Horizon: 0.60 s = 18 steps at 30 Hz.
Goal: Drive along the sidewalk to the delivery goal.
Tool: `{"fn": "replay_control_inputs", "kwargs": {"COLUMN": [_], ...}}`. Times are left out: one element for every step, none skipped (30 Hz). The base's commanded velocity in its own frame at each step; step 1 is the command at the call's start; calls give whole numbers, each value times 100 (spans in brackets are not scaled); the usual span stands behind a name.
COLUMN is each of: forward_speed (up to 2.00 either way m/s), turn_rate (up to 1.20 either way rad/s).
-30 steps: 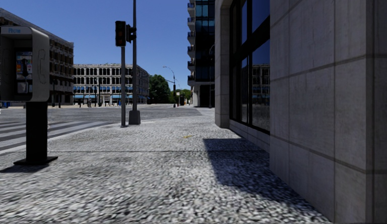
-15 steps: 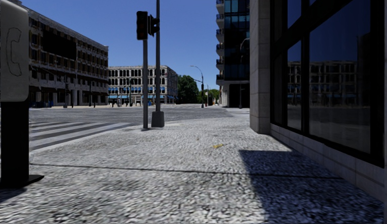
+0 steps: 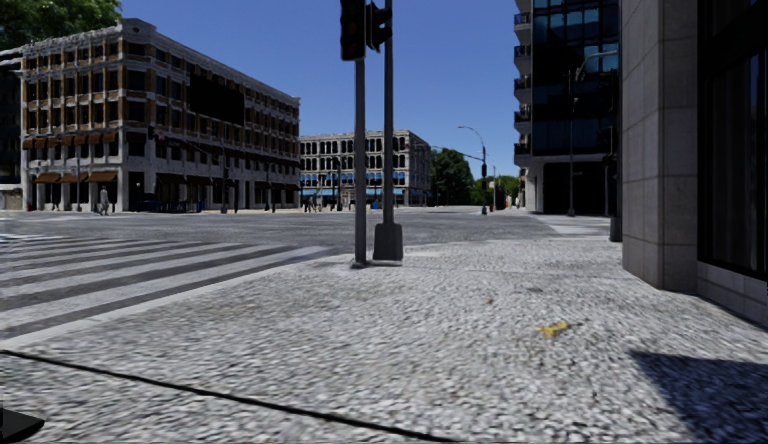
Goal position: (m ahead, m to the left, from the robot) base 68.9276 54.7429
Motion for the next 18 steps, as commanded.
{"fn": "replay_control_inputs", "kwargs": {"forward_speed": [191,191,191,191,191,191,191,191,191,191,191,191,191,191,191,191,191,191], "turn_rate": [51,51,51,51,51,51,51,52,52,53,57,59,59,61,64,64,66,66]}}
